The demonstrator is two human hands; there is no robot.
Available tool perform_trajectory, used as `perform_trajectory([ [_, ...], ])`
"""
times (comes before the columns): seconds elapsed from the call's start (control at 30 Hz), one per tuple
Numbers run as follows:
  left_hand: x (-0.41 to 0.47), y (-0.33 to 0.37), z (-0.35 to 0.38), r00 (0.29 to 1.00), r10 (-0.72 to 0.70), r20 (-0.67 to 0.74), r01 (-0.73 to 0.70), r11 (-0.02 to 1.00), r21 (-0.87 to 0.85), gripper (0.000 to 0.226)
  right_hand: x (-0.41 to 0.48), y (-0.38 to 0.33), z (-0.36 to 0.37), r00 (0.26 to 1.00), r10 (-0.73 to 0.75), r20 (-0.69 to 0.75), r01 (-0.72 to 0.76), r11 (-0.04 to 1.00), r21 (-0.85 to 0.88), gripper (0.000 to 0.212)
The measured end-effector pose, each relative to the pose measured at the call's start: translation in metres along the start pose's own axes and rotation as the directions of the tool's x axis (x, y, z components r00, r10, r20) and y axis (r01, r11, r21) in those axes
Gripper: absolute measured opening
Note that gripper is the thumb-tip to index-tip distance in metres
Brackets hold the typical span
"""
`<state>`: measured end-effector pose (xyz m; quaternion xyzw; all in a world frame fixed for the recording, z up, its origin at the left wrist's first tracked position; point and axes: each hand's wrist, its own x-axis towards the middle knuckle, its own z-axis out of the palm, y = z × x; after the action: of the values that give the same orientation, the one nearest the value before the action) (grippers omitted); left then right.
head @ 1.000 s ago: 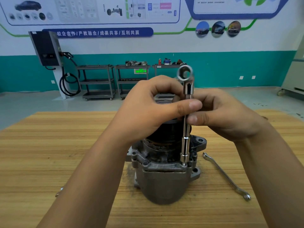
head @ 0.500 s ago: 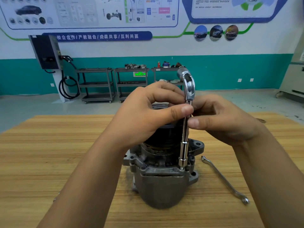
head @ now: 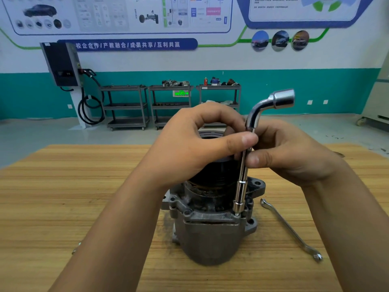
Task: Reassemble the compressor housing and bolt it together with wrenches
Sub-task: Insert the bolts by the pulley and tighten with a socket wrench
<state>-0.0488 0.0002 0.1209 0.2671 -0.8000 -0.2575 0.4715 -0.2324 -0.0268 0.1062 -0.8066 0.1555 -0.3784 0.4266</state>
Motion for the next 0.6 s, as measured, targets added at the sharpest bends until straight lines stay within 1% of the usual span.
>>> perform_trajectory([
  [0.07, 0.0001, -0.0005, 0.0002, 1.0, 0.007, 0.005, -0.007, 1.0, 0.005, 0.02, -0.0002, -0.0008, 0.0006, 1.0, 0.01, 0.007, -0.009, 1.0, -0.026, 0.037],
  [0.13, 0.0002, -0.0009, 0.0004, 1.0, 0.012, 0.007, -0.012, 1.0, 0.012, 0.023, -0.0006, -0.0023, 0.0007, 1.0, 0.024, 0.006, -0.024, 0.998, -0.065, 0.041],
  [0.23, 0.0004, -0.0005, -0.0005, 1.0, 0.009, 0.011, -0.009, 0.999, 0.036, 0.027, -0.0004, -0.0049, 0.0024, 0.998, 0.054, -0.015, -0.055, 0.995, -0.088, 0.031],
  [0.3, 0.0009, -0.0005, -0.0007, 1.0, -0.005, 0.013, 0.004, 1.0, 0.029, 0.023, -0.0003, -0.006, 0.0043, 0.998, 0.061, -0.022, -0.062, 0.994, -0.091, 0.026],
  [0.37, 0.0011, -0.001, -0.0006, 1.0, -0.02, 0.01, 0.02, 1.0, 0.002, 0.014, -0.0008, -0.0059, 0.0051, 0.998, 0.061, -0.023, -0.062, 0.996, -0.06, 0.02],
  [0.4, 0.001, -0.001, -0.0007, 1.0, -0.025, 0.01, 0.025, 1.0, -0.005, 0.01, -0.0011, -0.0052, 0.0045, 0.998, 0.058, -0.018, -0.059, 0.997, -0.047, 0.021],
  [0.5, 0.0008, -0.0017, -0.001, 0.999, -0.029, 0.028, 0.029, 0.999, -0.014, 0.005, -0.0025, -0.0021, 0.0005, 0.999, 0.045, -0.003, -0.045, 0.999, -0.022, 0.043],
  [0.53, 0.0008, -0.0021, -0.0012, 0.999, -0.027, 0.032, 0.028, 0.999, -0.018, 0.004, -0.0027, -0.0015, -0.0003, 0.999, 0.037, 0.009, -0.037, 0.999, 0.008, 0.042],
  [0.6, 0.0006, -0.003, -0.0014, 0.999, -0.024, 0.033, 0.025, 0.999, -0.034, 0.005, -0.0029, -0.0013, -0.0006, 0.999, 0.012, 0.04, -0.015, 0.998, 0.062, 0.032],
])
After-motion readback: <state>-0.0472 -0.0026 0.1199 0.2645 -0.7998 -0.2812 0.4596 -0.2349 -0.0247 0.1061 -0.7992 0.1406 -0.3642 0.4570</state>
